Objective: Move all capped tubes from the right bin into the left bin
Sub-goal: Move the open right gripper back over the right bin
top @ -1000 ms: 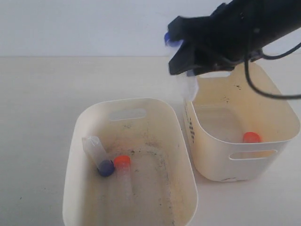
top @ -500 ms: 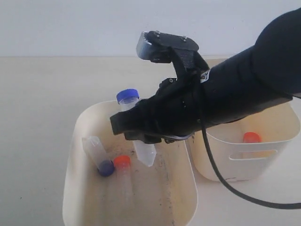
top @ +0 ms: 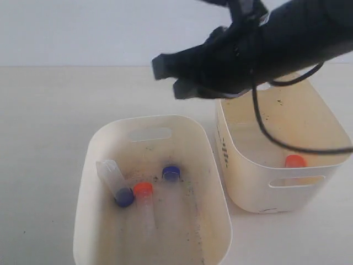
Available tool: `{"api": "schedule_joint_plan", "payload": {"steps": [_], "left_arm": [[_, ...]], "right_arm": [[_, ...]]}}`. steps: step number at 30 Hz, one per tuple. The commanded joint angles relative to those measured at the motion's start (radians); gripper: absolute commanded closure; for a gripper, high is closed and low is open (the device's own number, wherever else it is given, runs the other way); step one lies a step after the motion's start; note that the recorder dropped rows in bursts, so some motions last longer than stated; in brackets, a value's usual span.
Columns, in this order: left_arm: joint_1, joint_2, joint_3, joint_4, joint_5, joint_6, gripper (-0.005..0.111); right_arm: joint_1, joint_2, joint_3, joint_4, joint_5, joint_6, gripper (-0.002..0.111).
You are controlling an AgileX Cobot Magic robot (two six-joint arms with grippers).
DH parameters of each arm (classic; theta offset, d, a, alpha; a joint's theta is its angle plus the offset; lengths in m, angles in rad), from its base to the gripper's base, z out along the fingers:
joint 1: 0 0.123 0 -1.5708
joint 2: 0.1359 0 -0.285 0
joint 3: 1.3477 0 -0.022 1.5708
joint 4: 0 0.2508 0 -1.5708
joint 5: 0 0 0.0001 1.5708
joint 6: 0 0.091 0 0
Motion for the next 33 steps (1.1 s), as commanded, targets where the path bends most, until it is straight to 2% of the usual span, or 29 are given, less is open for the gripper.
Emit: {"api": "schedule_joint_plan", "payload": {"steps": [1, 2, 5, 12, 19, 27, 33], "left_arm": [[-0.007, 0.004, -0.002, -0.003, -0.007, -0.004, 0.103], [-0.007, 0.004, -0.002, -0.003, -0.007, -0.004, 0.103], [-0.007, 0.004, -0.002, -0.003, -0.007, -0.004, 0.103], [-0.007, 0.004, -0.002, -0.003, -0.007, -0.004, 0.103], [-0.007, 0.004, -0.002, -0.003, -0.007, -0.004, 0.103], [-0.007, 0.004, -0.002, -0.003, -0.007, -0.004, 0.103], [-0.007, 0.004, -0.002, -0.003, -0.007, -0.004, 0.103]], "right_arm": [[-0.184, -0.001, -0.122, -0.183, 0.268, 0.07, 0.108], [-0.226, 0.02, -0.157, -0.245, 0.338, 0.097, 0.108], [-0.242, 0.098, -0.208, -0.385, 0.457, 0.179, 0.108], [-0.242, 0.198, -0.273, -0.506, 0.547, 0.266, 0.108], [-0.242, 0.276, -0.347, -0.496, 0.627, 0.324, 0.108], [-0.242, 0.317, -0.365, -0.496, 0.676, 0.569, 0.108], [-0.234, 0.322, -0.365, -0.496, 0.703, 0.673, 0.108]]}}
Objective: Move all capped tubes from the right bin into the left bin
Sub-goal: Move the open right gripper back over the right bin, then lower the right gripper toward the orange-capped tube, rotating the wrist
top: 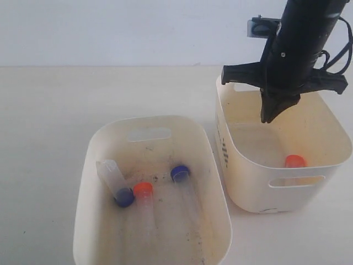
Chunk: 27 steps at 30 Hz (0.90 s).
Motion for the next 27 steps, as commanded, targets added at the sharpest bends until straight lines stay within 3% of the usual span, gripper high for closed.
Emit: {"api": "schedule_joint_plan", "payload": {"steps": [1, 17, 23, 27], "left_arm": [[-0.007, 0.004, -0.002, -0.003, -0.007, -0.004, 0.103], [-0.007, 0.004, -0.002, -0.003, -0.007, -0.004, 0.103], [-0.007, 0.004, -0.002, -0.003, -0.007, -0.004, 0.103], [-0.007, 0.004, -0.002, -0.003, -0.007, -0.004, 0.103]], "right_arm": [[0.012, 0.003, -0.006, -0.005, 0.024, 0.1, 0.108], [0.059, 0.036, 0.008, -0.256, 0.049, 0.669, 0.108], [0.059, 0.036, 0.017, -0.242, 0.049, 0.592, 0.108], [0.059, 0.036, 0.018, -0.24, 0.049, 0.282, 0.108]]}}
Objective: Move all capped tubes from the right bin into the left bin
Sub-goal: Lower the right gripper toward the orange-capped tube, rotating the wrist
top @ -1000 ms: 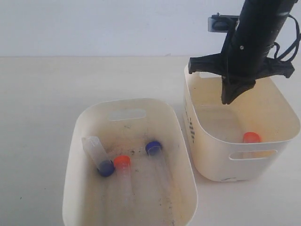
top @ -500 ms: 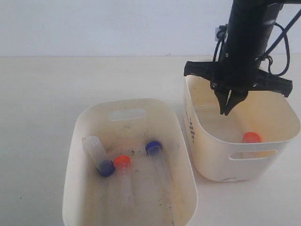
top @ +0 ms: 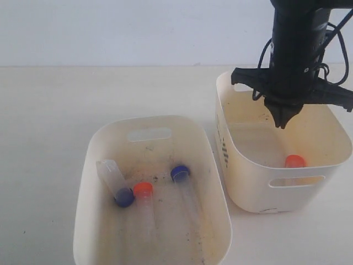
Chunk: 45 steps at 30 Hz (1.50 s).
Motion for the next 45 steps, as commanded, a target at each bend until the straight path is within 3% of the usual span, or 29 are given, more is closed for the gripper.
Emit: {"api": "schedule_joint_plan", "payload": {"steps": [1, 4, 11, 19, 26, 33, 39, 45], "left_arm": [[-0.007, 0.004, -0.002, -0.003, -0.007, -0.004, 0.103], [-0.007, 0.004, -0.002, -0.003, -0.007, -0.004, 0.103], [-0.007, 0.004, -0.002, -0.003, -0.007, -0.004, 0.103], [-0.007, 0.004, -0.002, -0.003, -0.007, -0.004, 0.103], [-0.007, 0.004, -0.002, -0.003, -0.007, -0.004, 0.103], [-0.007, 0.004, -0.002, -0.003, -0.007, -0.004, 0.103], [-0.007, 0.004, -0.002, -0.003, -0.007, -0.004, 0.103], [-0.007, 0.004, -0.002, -0.003, -0.007, -0.004, 0.103]], "right_arm": [[-0.001, -0.002, 0.005, -0.008, 0.004, -0.363, 0.108], [-0.001, -0.002, 0.005, -0.059, 0.002, -0.564, 0.108], [-0.001, -0.004, 0.0, -0.19, -0.01, -0.705, 0.108], [-0.001, -0.002, 0.0, -0.114, 0.004, -1.529, 0.108], [-0.001, 0.027, 0.0, -0.083, 0.004, -1.916, 0.108], [-0.028, 0.086, 0.002, 0.004, 0.004, -2.199, 0.108], [-0.117, 0.086, 0.002, 0.071, 0.004, -2.356, 0.108], [-0.14, 0.086, 0.002, 0.096, 0.004, -2.473, 0.108]]}}
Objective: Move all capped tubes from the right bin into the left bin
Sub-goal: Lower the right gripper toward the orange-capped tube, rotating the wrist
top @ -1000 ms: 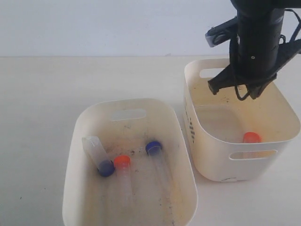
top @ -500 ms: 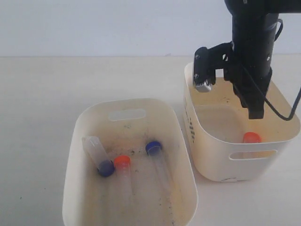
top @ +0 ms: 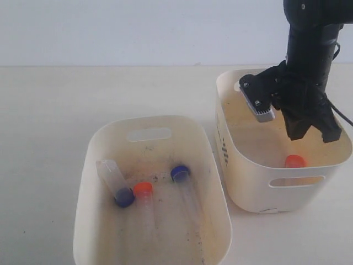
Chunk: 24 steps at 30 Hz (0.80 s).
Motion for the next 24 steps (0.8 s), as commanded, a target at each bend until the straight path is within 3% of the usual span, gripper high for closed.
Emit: {"api": "schedule_joint_plan", "payload": {"steps": [1, 3, 8, 10, 24], "left_arm": [[-0.007, 0.004, -0.002, -0.003, -0.007, -0.004, 0.103], [-0.007, 0.004, -0.002, -0.003, -0.007, -0.004, 0.103], [-0.007, 0.004, -0.002, -0.003, -0.007, -0.004, 0.103], [-0.007, 0.004, -0.002, -0.003, -0.007, -0.004, 0.103], [-0.007, 0.004, -0.002, -0.003, -0.007, -0.004, 0.103]], "right_arm": [[-0.012, -0.003, 0.0, 0.017, 0.005, -0.092, 0.106], [-0.012, 0.001, 0.0, 0.017, 0.005, -0.096, 0.098], [-0.012, 0.007, 0.05, 0.008, -0.051, -0.096, 0.058], [-0.012, 0.009, 0.068, -0.005, -0.069, -0.113, 0.052], [-0.012, 0.021, 0.085, 0.006, -0.073, -0.17, 0.055]]}}
